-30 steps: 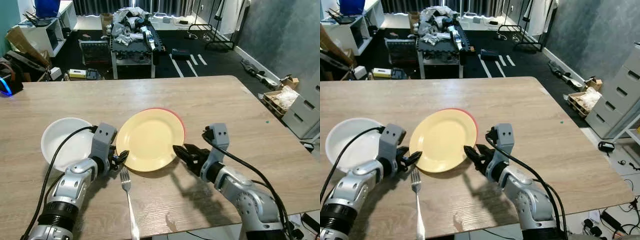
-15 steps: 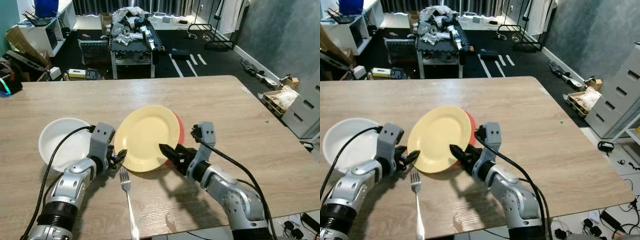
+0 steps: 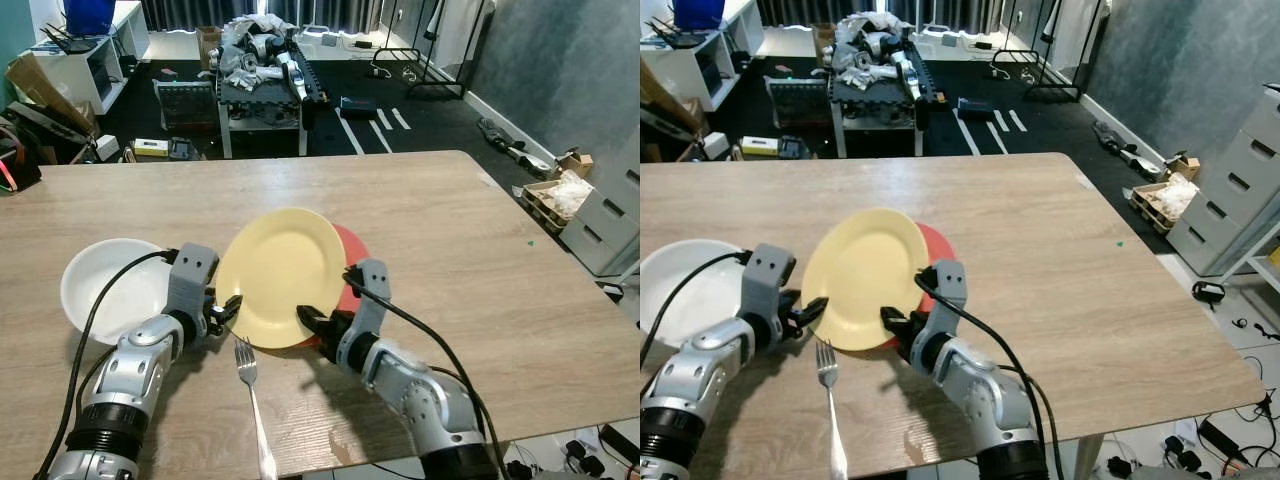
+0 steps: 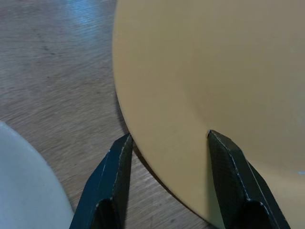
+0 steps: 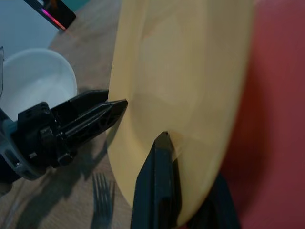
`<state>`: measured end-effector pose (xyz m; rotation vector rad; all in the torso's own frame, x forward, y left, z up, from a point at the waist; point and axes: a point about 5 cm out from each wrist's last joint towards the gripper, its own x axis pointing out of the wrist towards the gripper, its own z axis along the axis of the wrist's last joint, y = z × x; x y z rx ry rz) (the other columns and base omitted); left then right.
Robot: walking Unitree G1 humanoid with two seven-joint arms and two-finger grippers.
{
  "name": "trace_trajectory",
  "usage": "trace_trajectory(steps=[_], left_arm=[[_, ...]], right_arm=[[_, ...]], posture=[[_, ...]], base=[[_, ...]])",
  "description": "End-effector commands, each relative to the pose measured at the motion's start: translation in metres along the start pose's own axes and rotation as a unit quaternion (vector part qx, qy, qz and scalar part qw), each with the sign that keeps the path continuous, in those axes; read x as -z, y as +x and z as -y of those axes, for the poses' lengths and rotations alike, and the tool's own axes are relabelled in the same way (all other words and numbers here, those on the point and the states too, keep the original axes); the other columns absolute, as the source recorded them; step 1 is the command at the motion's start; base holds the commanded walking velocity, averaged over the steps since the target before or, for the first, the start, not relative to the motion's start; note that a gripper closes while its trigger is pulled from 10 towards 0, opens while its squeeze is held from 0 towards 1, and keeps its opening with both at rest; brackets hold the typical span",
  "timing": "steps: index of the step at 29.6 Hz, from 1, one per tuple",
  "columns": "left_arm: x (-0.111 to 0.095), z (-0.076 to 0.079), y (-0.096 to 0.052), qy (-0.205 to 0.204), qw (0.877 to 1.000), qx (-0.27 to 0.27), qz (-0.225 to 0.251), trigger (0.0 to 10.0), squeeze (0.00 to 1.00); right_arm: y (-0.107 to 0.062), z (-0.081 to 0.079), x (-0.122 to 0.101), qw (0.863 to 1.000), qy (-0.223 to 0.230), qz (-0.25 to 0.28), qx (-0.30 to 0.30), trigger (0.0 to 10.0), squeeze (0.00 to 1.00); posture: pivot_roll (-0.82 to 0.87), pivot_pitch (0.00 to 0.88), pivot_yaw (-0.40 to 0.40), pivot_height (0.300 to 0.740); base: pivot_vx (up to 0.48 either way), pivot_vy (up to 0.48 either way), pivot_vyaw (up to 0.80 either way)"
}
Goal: Setting the table
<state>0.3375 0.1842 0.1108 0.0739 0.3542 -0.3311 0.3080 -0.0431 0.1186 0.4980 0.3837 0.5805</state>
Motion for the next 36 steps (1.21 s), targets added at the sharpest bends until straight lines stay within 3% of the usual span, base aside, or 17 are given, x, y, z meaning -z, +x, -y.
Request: trace_trajectory(steps=[1, 11, 12, 15, 17, 18, 19, 20, 21, 25, 27, 30, 31, 33, 34, 36], left_arm=[[0.023, 0.016, 0.003, -0.010, 0.998, 0.031, -0.047, 10.0, 0.00], [0.015, 0.011, 0.003, -0.008, 0.999, 0.023, -0.028, 10.0, 0.00], [-0.003, 0.009, 0.001, 0.001, 1.000, 0.022, 0.016, 10.0, 0.00], [-0.033, 0.006, -0.004, 0.005, 0.996, 0.021, 0.083, 10.0, 0.00], [-0.067, 0.003, -0.014, 0.010, 0.989, 0.027, 0.148, 10.0, 0.00], [-0.097, 0.002, -0.026, 0.017, 0.979, 0.036, 0.202, 10.0, 0.00], [-0.097, 0.002, -0.026, 0.017, 0.979, 0.036, 0.202, 10.0, 0.00], [-0.125, 0.002, -0.041, 0.029, 0.966, 0.045, 0.252, 10.0, 0.00], [-0.139, 0.002, -0.049, 0.038, 0.959, 0.049, 0.278, 10.0, 0.00], [-0.151, 0.004, -0.058, 0.046, 0.951, 0.054, 0.300, 10.0, 0.00], [-0.159, 0.007, -0.065, 0.043, 0.945, 0.055, 0.319, 10.0, 0.00], [-0.155, 0.009, -0.065, 0.034, 0.948, 0.043, 0.314, 10.0, 0.00], [-0.140, 0.011, -0.058, 0.024, 0.958, 0.025, 0.286, 10.0, 0.00], [-0.125, 0.012, -0.050, 0.005, 0.966, -0.001, 0.258, 10.0, 0.00], [-0.125, 0.012, -0.050, 0.005, 0.966, -0.001, 0.258, 10.0, 0.00], [-0.115, 0.013, -0.046, -0.012, 0.971, -0.018, 0.240, 10.0, 0.00]], right_arm=[[0.011, -0.017, 0.007, 0.999, 0.013, -0.013, -0.028, 0.0, 0.00], [0.011, -0.014, -0.015, 0.996, 0.054, 0.059, -0.035, 0.0, 0.00], [0.008, -0.009, -0.025, 0.995, 0.053, 0.085, -0.028, 0.0, 0.00], [0.003, -0.003, -0.034, 0.993, 0.049, 0.108, -0.014, 0.0, 0.00], [-0.002, 0.004, -0.043, 0.990, 0.050, 0.128, 0.001, 0.0, 0.00], [-0.007, 0.010, -0.052, 0.988, 0.047, 0.149, 0.016, 0.0, 0.00], [-0.007, 0.010, -0.052, 0.988, 0.047, 0.149, 0.016, 0.0, 0.00], [-0.014, 0.017, -0.064, 0.983, 0.044, 0.176, 0.035, 0.0, 0.00], [-0.018, 0.022, -0.072, 0.979, 0.045, 0.194, 0.046, 0.0, 0.00], [-0.023, 0.029, -0.083, 0.973, 0.044, 0.216, 0.064, 0.0, 0.00], [-0.035, 0.040, -0.102, 0.960, 0.049, 0.262, 0.091, 0.0, 0.00], [-0.053, 0.050, -0.124, 0.939, 0.057, 0.319, 0.115, 0.0, 0.00], [-0.069, 0.055, -0.140, 0.921, 0.064, 0.364, 0.125, 0.0, 0.00], [-0.088, 0.060, -0.152, 0.901, 0.069, 0.404, 0.138, 0.0, 0.00], [-0.088, 0.060, -0.152, 0.901, 0.069, 0.404, 0.138, 0.0, 0.00], [-0.102, 0.064, -0.157, 0.888, 0.077, 0.428, 0.149, 0.0, 0.00]], posture=[[-0.01, 0.000, 0.003, 0.740], [-0.01, 0.000, 0.005, 0.740], [-0.01, 0.000, 0.007, 0.740], [-0.02, 0.000, 0.010, 0.740], [-0.02, 0.000, 0.010, 0.740], [-0.02, 0.000, 0.010, 0.740], [-0.02, 0.000, 0.010, 0.740], [-0.02, 0.000, 0.011, 0.740], [-0.02, 0.000, 0.011, 0.740], [-0.02, 0.000, 0.013, 0.740], [-0.02, 0.000, 0.014, 0.740], [-0.02, 0.000, 0.017, 0.740], [-0.03, 0.000, 0.022, 0.740], [-0.03, 0.000, 0.024, 0.740], [-0.03, 0.000, 0.024, 0.740], [-0.04, 0.000, 0.026, 0.740]], base=[[0.000, 0.000, 0.00], [0.000, 0.000, 0.00], [0.000, 0.000, 0.00], [0.000, 0.000, 0.00], [0.000, 0.000, 0.00], [0.000, 0.000, 0.00], [0.000, 0.000, 0.00], [0.000, 0.000, 0.00], [0.000, 0.000, 0.00], [0.000, 0.000, 0.00], [0.000, 0.000, 0.00], [0.000, 0.000, 0.00], [0.000, 0.000, 0.00], [0.000, 0.000, 0.00], [0.000, 0.000, 0.00], [0.000, 0.000, 0.00]])
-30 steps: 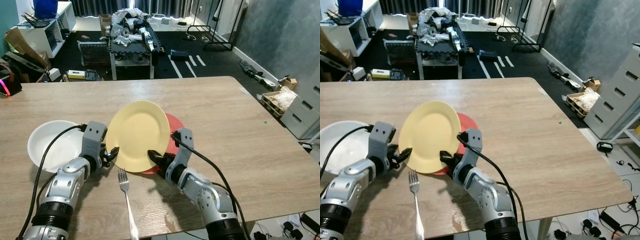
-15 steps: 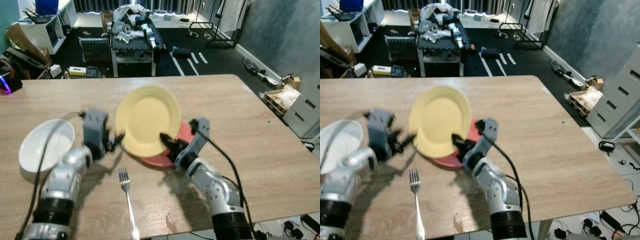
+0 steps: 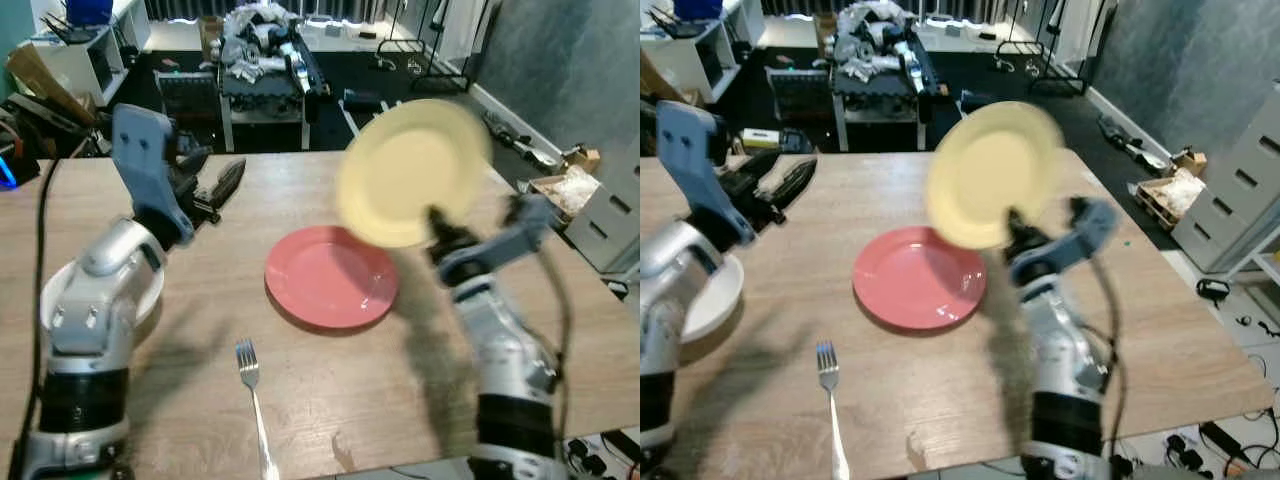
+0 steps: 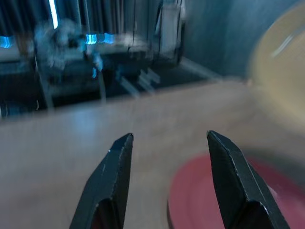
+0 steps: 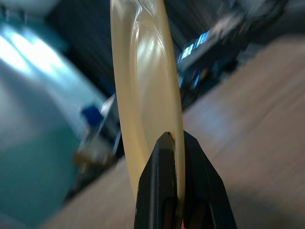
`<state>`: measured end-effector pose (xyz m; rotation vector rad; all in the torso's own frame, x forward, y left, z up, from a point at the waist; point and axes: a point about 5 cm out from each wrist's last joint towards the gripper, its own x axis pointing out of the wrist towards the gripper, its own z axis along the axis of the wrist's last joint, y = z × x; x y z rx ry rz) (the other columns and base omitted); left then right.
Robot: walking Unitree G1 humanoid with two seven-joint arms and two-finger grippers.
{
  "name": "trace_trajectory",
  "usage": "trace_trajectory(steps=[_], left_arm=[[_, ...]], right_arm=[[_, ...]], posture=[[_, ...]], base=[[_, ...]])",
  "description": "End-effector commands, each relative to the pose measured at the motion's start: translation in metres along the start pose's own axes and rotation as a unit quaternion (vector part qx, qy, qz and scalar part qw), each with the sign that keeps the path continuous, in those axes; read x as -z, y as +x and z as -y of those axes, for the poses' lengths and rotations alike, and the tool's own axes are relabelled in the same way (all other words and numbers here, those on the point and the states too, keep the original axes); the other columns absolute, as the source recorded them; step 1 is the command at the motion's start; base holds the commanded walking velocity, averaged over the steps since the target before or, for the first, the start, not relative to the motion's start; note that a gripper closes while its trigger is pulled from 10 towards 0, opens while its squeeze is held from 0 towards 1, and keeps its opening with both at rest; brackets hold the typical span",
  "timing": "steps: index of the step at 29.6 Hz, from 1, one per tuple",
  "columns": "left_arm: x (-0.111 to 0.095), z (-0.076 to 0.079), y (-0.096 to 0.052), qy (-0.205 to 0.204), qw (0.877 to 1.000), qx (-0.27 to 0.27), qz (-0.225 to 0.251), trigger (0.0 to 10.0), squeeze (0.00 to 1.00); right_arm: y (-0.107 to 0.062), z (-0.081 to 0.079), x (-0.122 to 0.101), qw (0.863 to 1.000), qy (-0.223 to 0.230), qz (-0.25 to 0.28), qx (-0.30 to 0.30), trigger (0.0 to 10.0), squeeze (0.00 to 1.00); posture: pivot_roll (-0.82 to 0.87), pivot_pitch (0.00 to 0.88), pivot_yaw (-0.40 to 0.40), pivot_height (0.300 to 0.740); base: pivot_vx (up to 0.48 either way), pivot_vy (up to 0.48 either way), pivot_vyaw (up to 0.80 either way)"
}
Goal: Setting the table
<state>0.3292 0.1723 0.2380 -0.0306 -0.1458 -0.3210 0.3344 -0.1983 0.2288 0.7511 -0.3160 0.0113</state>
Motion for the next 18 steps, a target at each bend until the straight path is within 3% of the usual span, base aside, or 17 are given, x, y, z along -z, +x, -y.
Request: trace_trajectory(steps=[1, 6, 9, 11, 18], left_arm=[[0.007, 0.000, 0.000, 0.002, 1.000, -0.019, -0.019, 10.0, 0.00], [0.022, -0.001, -0.004, 0.050, 0.997, -0.047, -0.045, 10.0, 0.00], [0.024, -0.002, -0.006, 0.075, 0.994, -0.060, -0.046, 10.0, 0.00], [0.023, -0.005, -0.009, 0.090, 0.992, -0.082, -0.039, 10.0, 0.00], [0.023, -0.005, -0.008, 0.122, 0.984, -0.125, -0.025, 10.0, 0.00]], right_arm=[[-0.004, 0.004, -0.011, 0.999, 0.020, 0.026, 0.010, 0.0, 0.00], [-0.019, 0.012, -0.022, 0.995, 0.087, 0.050, 0.005, 0.0, 0.00], [-0.026, 0.007, -0.022, 0.995, 0.090, 0.042, -0.022, 0.0, 0.00], [-0.036, -0.001, -0.015, 0.997, 0.049, 0.013, -0.054, 10.0, 0.00], [-0.035, 0.006, -0.012, 0.999, 0.033, 0.009, -0.025, 10.0, 0.00]], posture=[[-0.04, 0.000, 0.027, 0.740], [-0.06, 0.000, 0.036, 0.740], [-0.06, 0.000, 0.040, 0.740], [-0.07, 0.000, 0.047, 0.740], [-0.07, 0.000, 0.048, 0.740]], base=[[0.000, 0.000, 0.00], [0.000, 0.000, 0.00], [0.000, 0.000, 0.00], [0.000, 0.000, 0.00], [0.000, 0.000, 0.00]])
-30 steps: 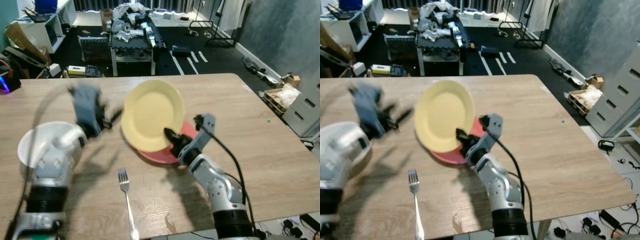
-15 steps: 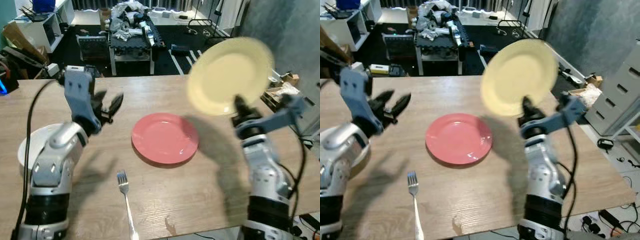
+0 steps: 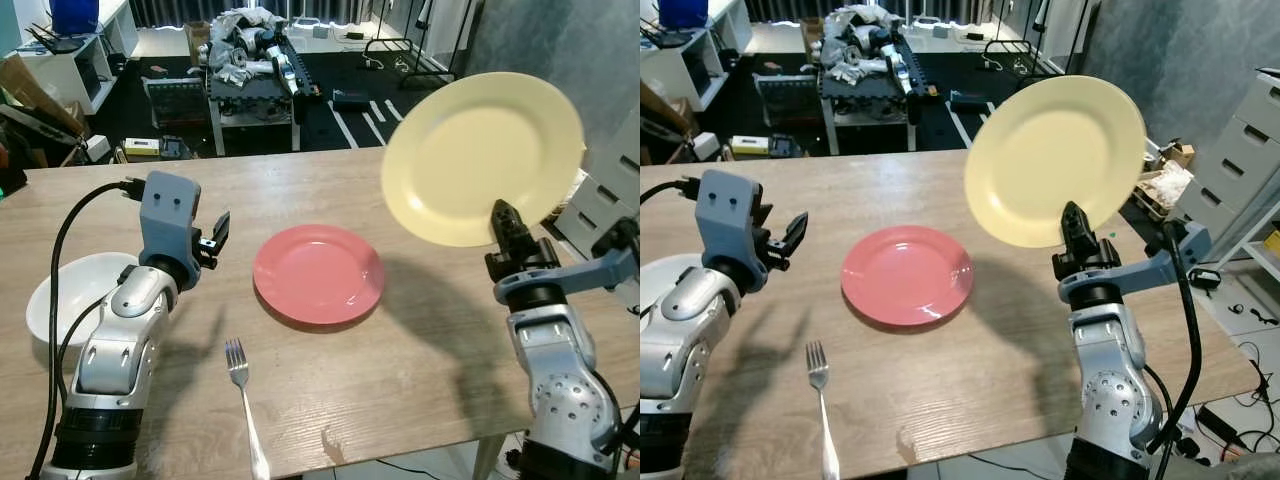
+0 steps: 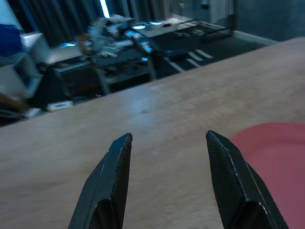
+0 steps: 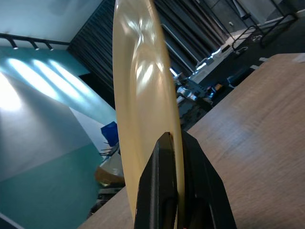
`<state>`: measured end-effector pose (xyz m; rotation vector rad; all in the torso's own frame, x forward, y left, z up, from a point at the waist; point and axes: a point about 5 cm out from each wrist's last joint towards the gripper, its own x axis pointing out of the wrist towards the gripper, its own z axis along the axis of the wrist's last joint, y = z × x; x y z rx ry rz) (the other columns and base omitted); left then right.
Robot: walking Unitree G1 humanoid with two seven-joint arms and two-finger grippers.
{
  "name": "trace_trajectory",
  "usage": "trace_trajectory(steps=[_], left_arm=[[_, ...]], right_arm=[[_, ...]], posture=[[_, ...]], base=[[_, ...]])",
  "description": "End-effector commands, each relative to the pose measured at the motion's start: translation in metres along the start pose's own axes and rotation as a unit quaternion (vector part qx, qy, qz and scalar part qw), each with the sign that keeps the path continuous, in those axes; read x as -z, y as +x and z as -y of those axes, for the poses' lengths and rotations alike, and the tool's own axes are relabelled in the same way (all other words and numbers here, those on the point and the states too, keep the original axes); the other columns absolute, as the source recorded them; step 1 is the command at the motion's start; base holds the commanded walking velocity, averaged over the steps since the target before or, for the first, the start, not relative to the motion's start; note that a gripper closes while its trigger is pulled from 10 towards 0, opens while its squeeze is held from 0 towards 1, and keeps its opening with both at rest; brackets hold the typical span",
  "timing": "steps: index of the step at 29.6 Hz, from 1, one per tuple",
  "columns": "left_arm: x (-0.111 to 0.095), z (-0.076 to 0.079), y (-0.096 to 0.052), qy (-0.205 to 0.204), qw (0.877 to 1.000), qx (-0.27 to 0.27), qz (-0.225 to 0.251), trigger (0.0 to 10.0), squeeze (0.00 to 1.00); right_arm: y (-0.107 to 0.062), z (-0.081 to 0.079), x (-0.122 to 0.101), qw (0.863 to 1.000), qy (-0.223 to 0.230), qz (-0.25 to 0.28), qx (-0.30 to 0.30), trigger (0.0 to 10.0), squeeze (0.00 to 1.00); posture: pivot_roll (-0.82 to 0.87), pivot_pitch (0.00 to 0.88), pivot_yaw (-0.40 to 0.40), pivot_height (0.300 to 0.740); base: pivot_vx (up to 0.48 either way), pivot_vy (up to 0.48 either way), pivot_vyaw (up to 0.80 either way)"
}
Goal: Setting the table
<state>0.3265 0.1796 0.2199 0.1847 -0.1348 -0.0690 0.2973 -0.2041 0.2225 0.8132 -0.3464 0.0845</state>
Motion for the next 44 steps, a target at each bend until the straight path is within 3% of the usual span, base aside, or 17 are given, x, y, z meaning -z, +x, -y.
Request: trace_trajectory(steps=[1, 11, 16, 30, 37, 41, 44], left_arm=[[0.005, 0.003, 0.000, 0.006, 1.000, -0.010, -0.001, 10.0, 0.00], [0.001, 0.008, 0.001, -0.002, 1.000, -0.003, 0.015, 10.0, 0.00], [-0.001, 0.010, 0.004, -0.002, 1.000, 0.000, 0.020, 10.0, 0.00], [0.000, 0.010, 0.006, 0.003, 1.000, 0.004, 0.021, 10.0, 0.00], [0.001, 0.012, 0.008, 0.004, 1.000, 0.005, 0.019, 10.0, 0.00], [0.002, 0.012, 0.009, 0.005, 1.000, 0.006, 0.019, 10.0, 0.00], [0.002, 0.012, 0.010, 0.007, 1.000, 0.006, 0.019, 10.0, 0.00]], right_arm=[[0.002, 0.002, -0.002, 1.000, -0.002, 0.006, 0.009, 10.0, 0.00], [0.004, 0.006, -0.003, 1.000, 0.001, 0.000, 0.020, 10.0, 0.00], [0.004, 0.013, -0.004, 0.999, 0.013, 0.002, 0.046, 10.0, 0.00], [0.006, 0.015, 0.000, 0.999, 0.007, -0.004, 0.047, 10.0, 0.00], [0.007, 0.012, 0.006, 0.999, 0.017, -0.014, 0.043, 10.0, 0.00], [0.007, 0.011, 0.013, 0.997, 0.052, -0.036, 0.035, 10.0, 0.00], [0.005, 0.008, 0.024, 0.996, 0.048, -0.070, 0.023, 10.0, 0.00]], posture=[[-0.07, 0.000, 0.048, 0.740], [-0.07, 0.000, 0.040, 0.740], [-0.07, 0.000, 0.043, 0.740], [-0.07, 0.000, 0.046, 0.740], [-0.07, 0.000, 0.044, 0.740], [-0.06, 0.000, 0.043, 0.740], [-0.06, 0.000, 0.038, 0.740]], base=[[0.000, 0.000, 0.00], [0.000, 0.000, 0.00], [0.000, 0.000, -0.76], [0.000, 0.000, -0.79], [0.000, 0.000, -0.06], [0.000, 0.000, 0.00], [0.000, 0.000, 0.00]])
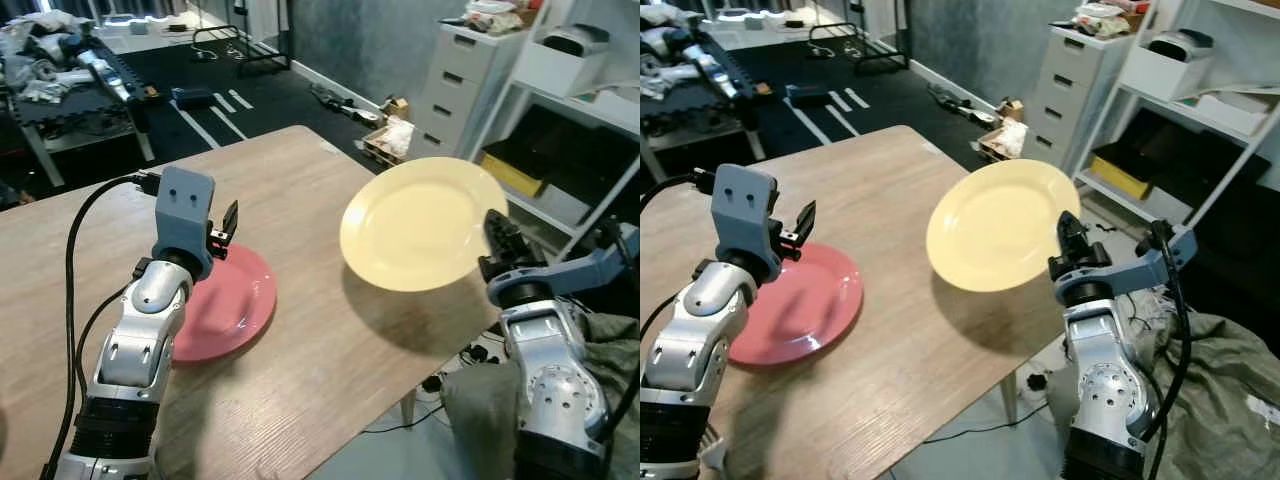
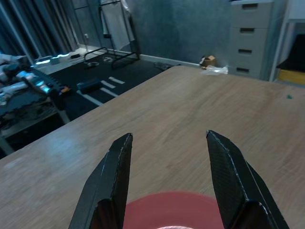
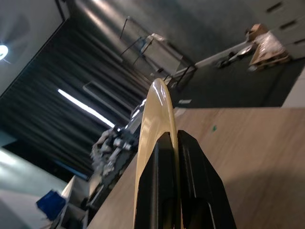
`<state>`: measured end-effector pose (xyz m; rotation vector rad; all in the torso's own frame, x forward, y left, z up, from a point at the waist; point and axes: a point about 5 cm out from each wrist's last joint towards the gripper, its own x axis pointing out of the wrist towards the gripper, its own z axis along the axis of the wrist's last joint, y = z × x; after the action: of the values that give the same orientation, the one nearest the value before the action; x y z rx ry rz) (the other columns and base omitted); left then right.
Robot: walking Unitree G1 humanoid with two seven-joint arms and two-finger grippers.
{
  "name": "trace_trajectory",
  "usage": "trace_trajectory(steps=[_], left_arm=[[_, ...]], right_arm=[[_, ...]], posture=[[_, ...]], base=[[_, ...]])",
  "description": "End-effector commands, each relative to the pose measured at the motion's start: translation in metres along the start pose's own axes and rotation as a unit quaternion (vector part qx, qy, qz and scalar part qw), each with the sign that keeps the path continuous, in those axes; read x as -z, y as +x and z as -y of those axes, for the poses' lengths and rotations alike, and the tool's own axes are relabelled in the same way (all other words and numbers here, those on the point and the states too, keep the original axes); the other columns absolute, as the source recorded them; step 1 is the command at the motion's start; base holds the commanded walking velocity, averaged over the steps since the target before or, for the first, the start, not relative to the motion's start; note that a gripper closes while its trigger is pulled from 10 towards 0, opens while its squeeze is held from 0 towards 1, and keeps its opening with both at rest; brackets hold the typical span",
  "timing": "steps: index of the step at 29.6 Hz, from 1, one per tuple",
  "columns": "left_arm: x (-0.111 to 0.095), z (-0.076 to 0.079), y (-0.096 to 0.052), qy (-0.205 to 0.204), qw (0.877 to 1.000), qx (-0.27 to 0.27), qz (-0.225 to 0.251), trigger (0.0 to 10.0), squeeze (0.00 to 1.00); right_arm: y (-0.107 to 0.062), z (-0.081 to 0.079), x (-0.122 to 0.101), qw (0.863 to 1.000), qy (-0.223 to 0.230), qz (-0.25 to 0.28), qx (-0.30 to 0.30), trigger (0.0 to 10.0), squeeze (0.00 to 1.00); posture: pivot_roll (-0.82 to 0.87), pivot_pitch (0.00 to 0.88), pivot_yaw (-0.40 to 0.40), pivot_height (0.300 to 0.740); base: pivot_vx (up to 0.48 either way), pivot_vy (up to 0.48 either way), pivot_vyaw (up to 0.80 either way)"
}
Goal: Setting the table
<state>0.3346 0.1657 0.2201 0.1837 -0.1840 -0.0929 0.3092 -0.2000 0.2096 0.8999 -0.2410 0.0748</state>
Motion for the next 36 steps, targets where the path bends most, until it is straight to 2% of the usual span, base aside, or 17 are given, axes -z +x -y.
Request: trace_trajectory(steps=[1, 4, 8, 9, 10, 11, 12, 15, 19, 20, 22, 23, 25, 28, 32, 35, 36], left_arm=[[0.005, -0.001, 0.001, 0.011, 1.000, -0.004, -0.012, 10.0, 0.00], [0.009, -0.002, 0.002, 0.015, 1.000, -0.004, -0.023, 10.0, 0.00], [0.008, -0.013, 0.002, -0.058, 0.998, 0.012, -0.027, 10.0, 0.00], [0.008, -0.013, 0.002, -0.058, 0.998, 0.012, -0.027, 10.0, 0.00], [0.002, -0.016, 0.002, -0.062, 0.998, 0.028, -0.017, 10.0, 0.00], [0.002, -0.016, 0.002, -0.062, 0.998, 0.028, -0.017, 10.0, 0.00], [-0.003, -0.016, 0.001, -0.058, 0.997, 0.058, -0.012, 10.0, 0.00], [-0.004, -0.014, 0.001, -0.055, 0.996, 0.072, -0.013, 10.0, 0.00], [0.006, 0.006, -0.010, -0.063, 0.990, 0.126, -0.023, 10.0, 0.00], [0.006, 0.006, -0.010, -0.063, 0.990, 0.126, -0.023, 10.0, 0.00], [0.008, 0.020, -0.016, -0.102, 0.981, 0.164, -0.021, 10.0, 0.00], [0.008, 0.020, -0.016, -0.102, 0.981, 0.164, -0.021, 10.0, 0.00], [0.018, 0.030, -0.023, -0.123, 0.972, 0.198, -0.037, 10.0, 0.00], [0.032, 0.034, -0.030, -0.118, 0.968, 0.214, -0.064, 10.0, 0.00], [0.052, 0.032, -0.040, -0.123, 0.965, 0.205, -0.105, 10.0, 0.00], [0.076, 0.023, -0.052, -0.110, 0.968, 0.162, -0.157, 10.0, 0.00], [0.076, 0.023, -0.052, -0.110, 0.968, 0.162, -0.157, 10.0, 0.00]], right_arm=[[-0.002, 0.000, 0.015, 0.999, 0.008, -0.045, -0.014, 10.0, 0.00], [-0.005, -0.002, 0.020, 0.997, 0.024, -0.062, -0.026, 10.0, 0.00], [-0.009, -0.020, 0.020, 0.989, 0.086, -0.081, -0.093, 10.0, 0.00], [-0.009, -0.020, 0.020, 0.989, 0.086, -0.081, -0.093, 10.0, 0.00], [-0.011, -0.024, 0.028, 0.985, 0.082, -0.112, -0.107, 10.0, 0.00], [-0.011, -0.024, 0.028, 0.985, 0.082, -0.112, -0.107, 10.0, 0.00], [-0.015, -0.030, 0.044, 0.979, 0.063, -0.156, -0.118, 10.0, 0.00], [-0.017, -0.032, 0.051, 0.976, 0.054, -0.172, -0.123, 10.0, 0.00], [-0.017, -0.027, 0.092, 0.966, -0.025, -0.241, -0.088, 10.0, 0.00], [-0.017, -0.027, 0.092, 0.966, -0.025, -0.241, -0.088, 10.0, 0.00], [-0.016, -0.020, 0.109, 0.961, -0.034, -0.269, -0.061, 10.0, 0.00], [-0.016, -0.020, 0.109, 0.961, -0.034, -0.269, -0.061, 10.0, 0.00], [-0.018, -0.018, 0.120, 0.952, -0.037, -0.300, -0.051, 10.0, 0.00], [-0.021, -0.016, 0.125, 0.943, -0.048, -0.327, -0.048, 10.0, 0.00], [-0.019, -0.016, 0.124, 0.940, -0.062, -0.332, -0.052, 10.0, 0.00], [-0.019, -0.019, 0.117, 0.933, -0.058, -0.345, -0.090, 10.0, 0.00], [-0.019, -0.019, 0.117, 0.933, -0.058, -0.345, -0.090, 10.0, 0.00]], posture=[[-0.06, 0.000, 0.038, 0.740], [-0.06, 0.000, 0.039, 0.740], [-0.07, 0.000, 0.043, 0.740], [-0.07, 0.000, 0.043, 0.740], [-0.06, 0.000, 0.040, 0.740], [-0.06, 0.000, 0.040, 0.740], [-0.05, 0.000, 0.038, 0.740], [-0.05, 0.000, 0.037, 0.740], [-0.04, 0.000, 0.030, 0.740], [-0.04, 0.000, 0.030, 0.740], [-0.03, 0.000, 0.021, 0.740], [-0.03, 0.000, 0.021, 0.740], [-0.02, 0.000, 0.019, 0.740], [-0.03, 0.000, 0.022, 0.740], [-0.03, 0.000, 0.022, 0.740], [-0.04, 0.000, 0.021, 0.740], [-0.04, 0.000, 0.021, 0.740]], base=[[0.000, 0.000, 0.00], [0.000, 0.000, 0.00], [0.000, 0.000, 0.00], [0.000, 0.000, 0.00], [0.000, 0.000, 0.00], [0.000, 0.000, 0.00], [0.000, 0.000, 0.00], [0.000, 0.000, 0.00], [0.000, 0.000, 0.00], [0.000, 0.000, 0.00], [0.000, 0.000, 0.00], [0.000, 0.000, 0.00], [0.000, 0.000, 0.00], [0.000, 0.000, 0.00], [0.000, 0.000, 0.00], [0.000, 0.000, 0.00], [0.000, 0.000, 0.00]])
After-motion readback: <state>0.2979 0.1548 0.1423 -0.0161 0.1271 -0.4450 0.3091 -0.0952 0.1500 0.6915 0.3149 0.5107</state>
